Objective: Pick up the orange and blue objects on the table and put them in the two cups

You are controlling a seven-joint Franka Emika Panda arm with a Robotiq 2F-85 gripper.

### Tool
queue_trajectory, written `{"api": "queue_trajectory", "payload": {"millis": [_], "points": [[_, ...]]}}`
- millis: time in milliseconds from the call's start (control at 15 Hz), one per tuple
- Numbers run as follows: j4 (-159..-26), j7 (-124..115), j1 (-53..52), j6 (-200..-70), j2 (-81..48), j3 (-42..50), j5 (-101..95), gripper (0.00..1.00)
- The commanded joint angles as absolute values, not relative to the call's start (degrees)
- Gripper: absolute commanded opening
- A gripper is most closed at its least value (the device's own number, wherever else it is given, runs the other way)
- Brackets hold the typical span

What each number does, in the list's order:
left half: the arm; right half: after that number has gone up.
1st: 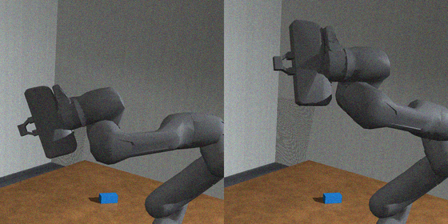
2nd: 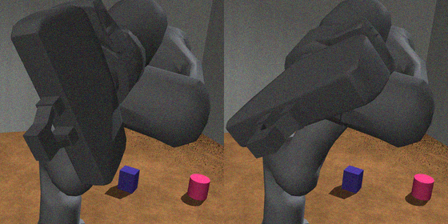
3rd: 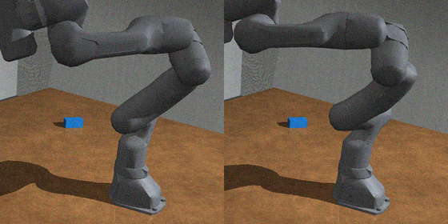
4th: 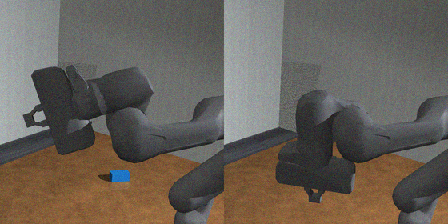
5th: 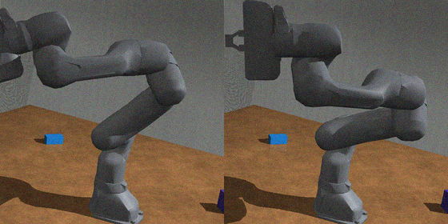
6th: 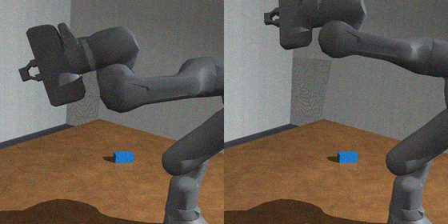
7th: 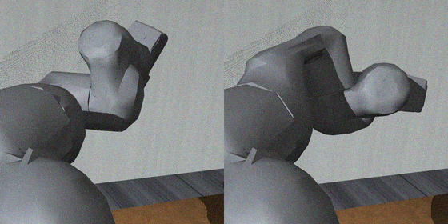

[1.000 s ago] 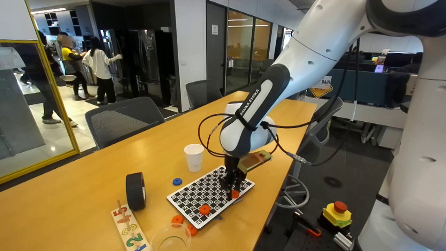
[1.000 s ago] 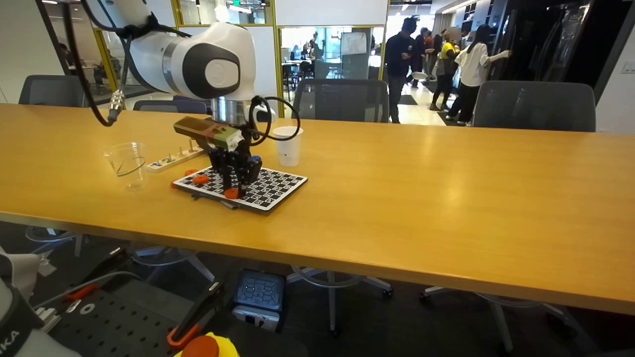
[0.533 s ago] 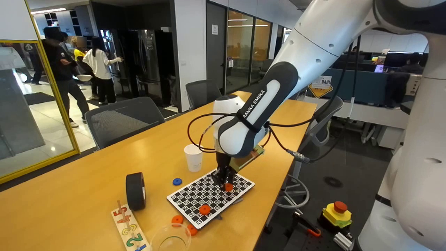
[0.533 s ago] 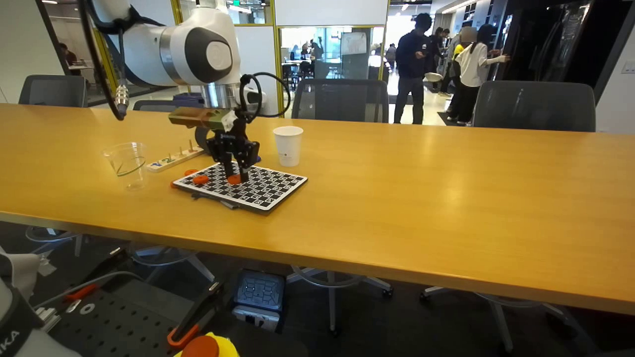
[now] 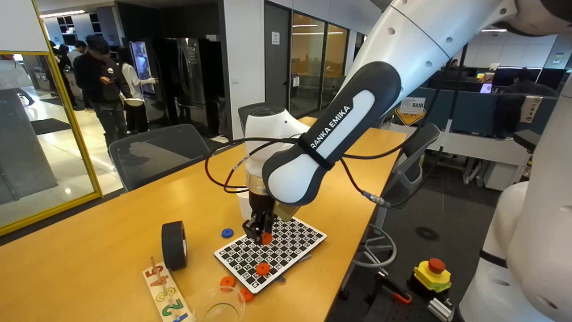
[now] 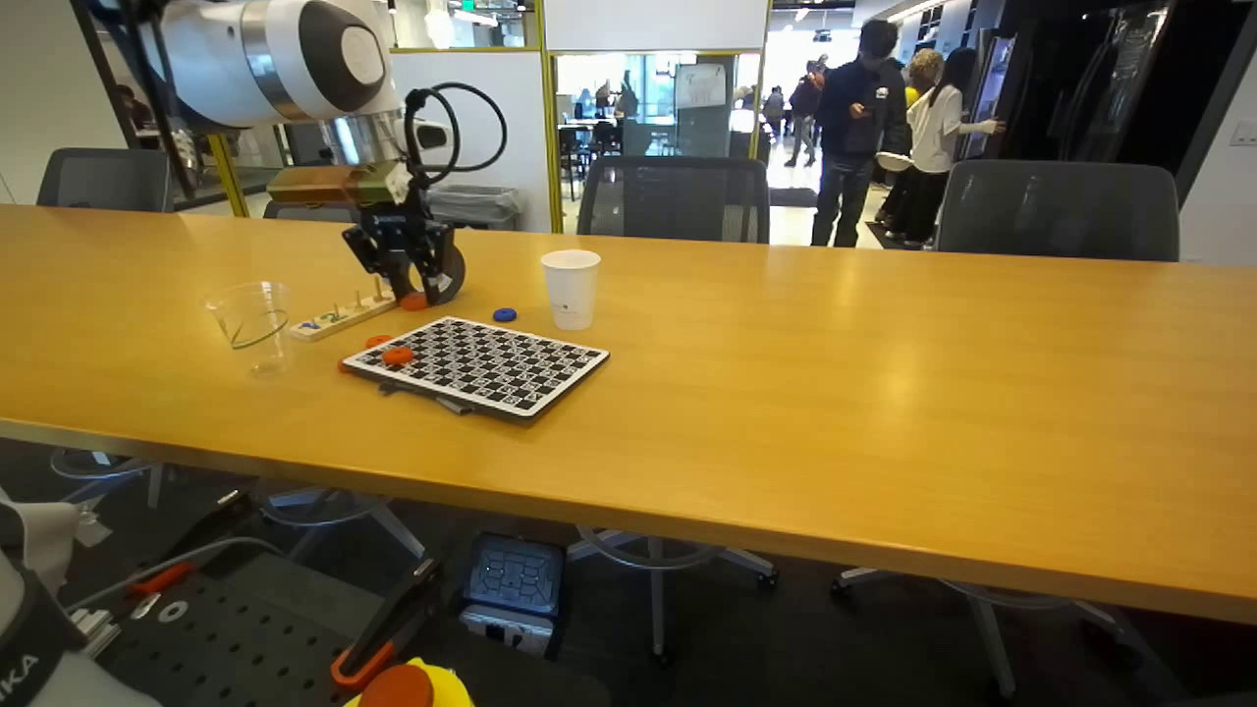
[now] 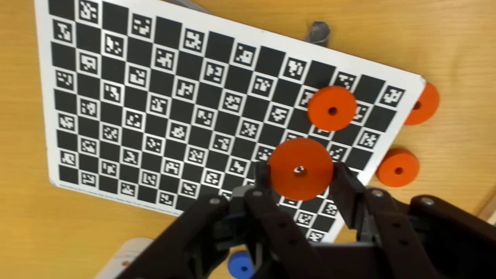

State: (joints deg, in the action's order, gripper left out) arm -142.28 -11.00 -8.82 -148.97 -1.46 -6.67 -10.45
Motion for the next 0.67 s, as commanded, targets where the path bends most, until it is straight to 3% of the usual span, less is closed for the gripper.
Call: {"api": "queue_trajectory", "payload": {"millis": [0, 600], "points": [[-142.8, -8.9, -11.0, -149.3, 1.5, -9.7, -11.0, 0.23], [-142.7, -3.1, -16.5, -149.5, 2.5, -16.5, -10.1, 0.23]]}}
